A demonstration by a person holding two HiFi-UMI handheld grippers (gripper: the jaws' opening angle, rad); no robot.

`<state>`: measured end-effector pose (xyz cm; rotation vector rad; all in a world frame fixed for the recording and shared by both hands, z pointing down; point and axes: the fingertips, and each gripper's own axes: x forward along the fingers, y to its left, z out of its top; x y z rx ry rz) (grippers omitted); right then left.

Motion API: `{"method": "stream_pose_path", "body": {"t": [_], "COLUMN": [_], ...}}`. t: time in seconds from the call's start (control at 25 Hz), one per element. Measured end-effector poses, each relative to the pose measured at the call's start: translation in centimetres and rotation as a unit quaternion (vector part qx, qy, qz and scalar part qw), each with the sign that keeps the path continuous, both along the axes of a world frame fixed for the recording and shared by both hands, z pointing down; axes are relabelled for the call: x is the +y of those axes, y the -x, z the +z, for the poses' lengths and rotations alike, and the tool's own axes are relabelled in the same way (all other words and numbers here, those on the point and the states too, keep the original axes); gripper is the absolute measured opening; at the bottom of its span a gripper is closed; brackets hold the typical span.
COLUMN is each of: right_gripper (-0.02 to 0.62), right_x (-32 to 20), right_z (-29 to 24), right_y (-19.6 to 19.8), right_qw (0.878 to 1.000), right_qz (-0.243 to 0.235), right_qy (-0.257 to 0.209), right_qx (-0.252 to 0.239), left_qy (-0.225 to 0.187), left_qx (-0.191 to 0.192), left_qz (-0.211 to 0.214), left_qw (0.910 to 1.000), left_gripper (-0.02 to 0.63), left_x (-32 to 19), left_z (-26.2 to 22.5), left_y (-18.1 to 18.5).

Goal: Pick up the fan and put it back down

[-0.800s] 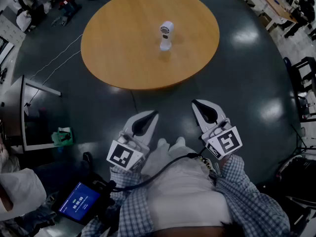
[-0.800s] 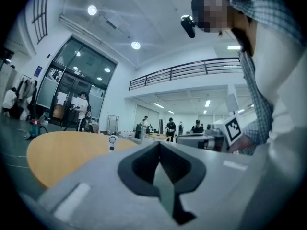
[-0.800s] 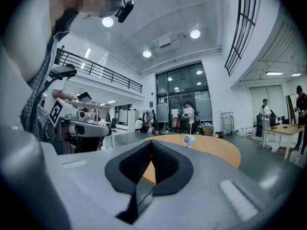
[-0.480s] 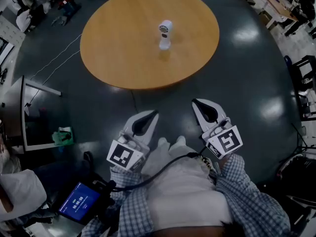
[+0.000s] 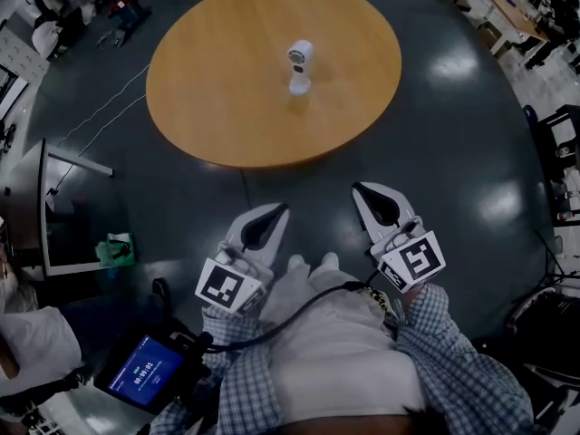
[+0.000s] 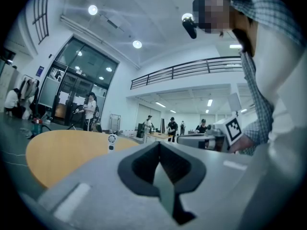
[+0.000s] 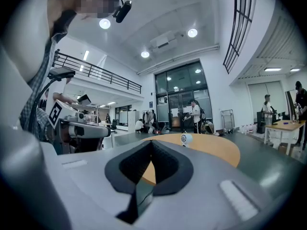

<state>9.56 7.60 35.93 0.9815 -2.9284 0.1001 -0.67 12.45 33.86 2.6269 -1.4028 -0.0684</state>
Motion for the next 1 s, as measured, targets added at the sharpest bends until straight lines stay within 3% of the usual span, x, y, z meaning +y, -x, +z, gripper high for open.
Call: {"method": "stream_pose_path", "body": {"t": [0.6, 1.0], "right_gripper": [0.002, 0.002], "right_x": [-1.3, -5.7], "right_z": [0.7, 1.0], "right_y": [-2.2, -0.4], "right_qw": [1.0, 1.0], "right_qz": [-0.007, -0.007], "right_qy": [-0.004, 0.0], "right_qx": [-0.003, 0.0], "left_qy": [-0.018, -0.006], "left_qx": [-0.009, -0.035], "left_qz": [-0.021, 0.002], "left_qw": [0.9996, 0.9994], "left_gripper": [0.0, 0.0], "left_x": [-1.5, -6.0], "left_z": [-0.2, 1.0], "left_y": [-1.4, -0.7]}}
